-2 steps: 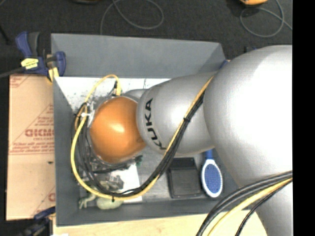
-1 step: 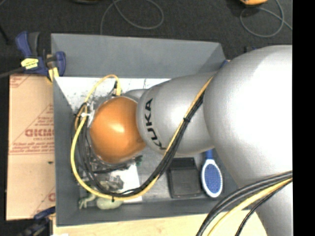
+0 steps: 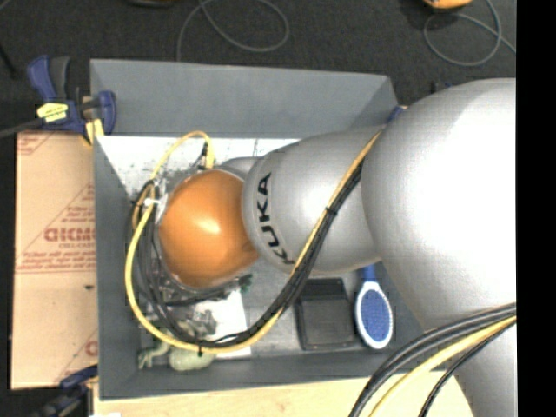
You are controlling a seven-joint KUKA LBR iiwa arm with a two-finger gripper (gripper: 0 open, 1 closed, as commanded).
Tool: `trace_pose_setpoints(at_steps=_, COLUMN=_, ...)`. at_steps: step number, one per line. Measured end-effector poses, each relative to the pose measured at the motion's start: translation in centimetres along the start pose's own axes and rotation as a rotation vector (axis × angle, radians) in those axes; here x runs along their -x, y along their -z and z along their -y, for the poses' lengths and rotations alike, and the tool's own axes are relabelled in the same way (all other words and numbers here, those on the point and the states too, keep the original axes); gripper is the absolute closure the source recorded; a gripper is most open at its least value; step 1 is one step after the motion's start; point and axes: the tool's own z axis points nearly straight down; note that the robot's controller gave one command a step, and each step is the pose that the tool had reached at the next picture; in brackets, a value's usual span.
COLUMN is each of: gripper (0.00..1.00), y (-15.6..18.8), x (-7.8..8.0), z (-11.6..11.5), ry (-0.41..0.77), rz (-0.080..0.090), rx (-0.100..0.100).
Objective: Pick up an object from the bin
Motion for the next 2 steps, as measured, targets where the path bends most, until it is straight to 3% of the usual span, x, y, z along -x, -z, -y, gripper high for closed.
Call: trace_pose_setpoints(at_steps=2, gripper=1.00, y=2.4, x=0.0, z=-0.1, ry=-0.002, rz=-0.004, rx=0.006)
